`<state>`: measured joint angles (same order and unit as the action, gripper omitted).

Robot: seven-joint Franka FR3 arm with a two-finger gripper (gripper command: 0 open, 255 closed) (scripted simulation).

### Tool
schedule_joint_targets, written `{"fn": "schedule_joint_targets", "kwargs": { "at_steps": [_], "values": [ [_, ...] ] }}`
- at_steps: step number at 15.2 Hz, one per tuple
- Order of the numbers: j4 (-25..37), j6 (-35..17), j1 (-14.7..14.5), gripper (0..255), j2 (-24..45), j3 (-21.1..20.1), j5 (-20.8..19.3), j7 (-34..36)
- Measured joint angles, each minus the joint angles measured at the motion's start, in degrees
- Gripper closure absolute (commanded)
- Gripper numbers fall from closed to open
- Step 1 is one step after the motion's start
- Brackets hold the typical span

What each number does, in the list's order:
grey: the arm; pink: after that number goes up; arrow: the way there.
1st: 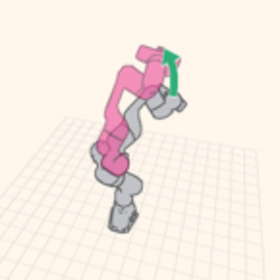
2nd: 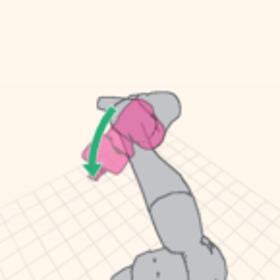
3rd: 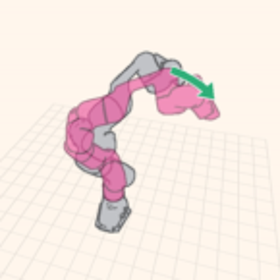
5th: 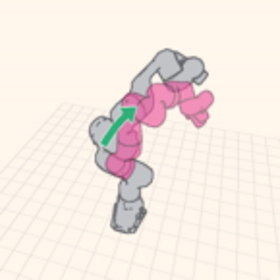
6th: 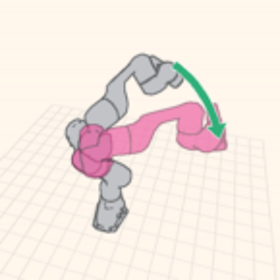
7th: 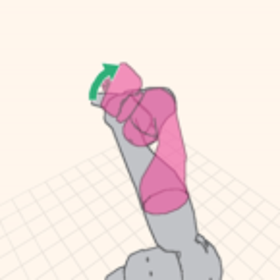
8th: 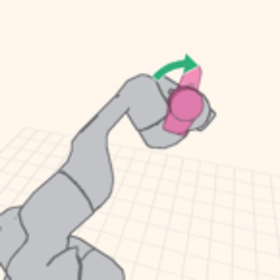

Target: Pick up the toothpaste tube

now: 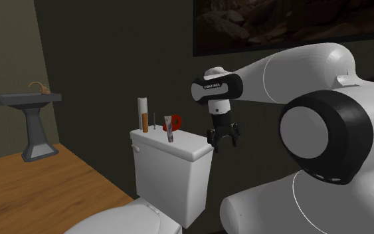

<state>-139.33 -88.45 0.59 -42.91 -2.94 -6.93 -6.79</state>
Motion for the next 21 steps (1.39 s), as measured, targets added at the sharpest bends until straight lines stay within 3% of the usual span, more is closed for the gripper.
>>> {"fn": "schedule_joint_targets", "kwargs": {
  "at_steps": [7, 21],
  "values": [
    [6.7, -4.1, -2.2, 0, 7.2, -0.9, 2.6, -1.3],
    [29.5, -9.9, -7.6, 0, 25.4, -3.8, 8.8, -5.9]
  ]
}}
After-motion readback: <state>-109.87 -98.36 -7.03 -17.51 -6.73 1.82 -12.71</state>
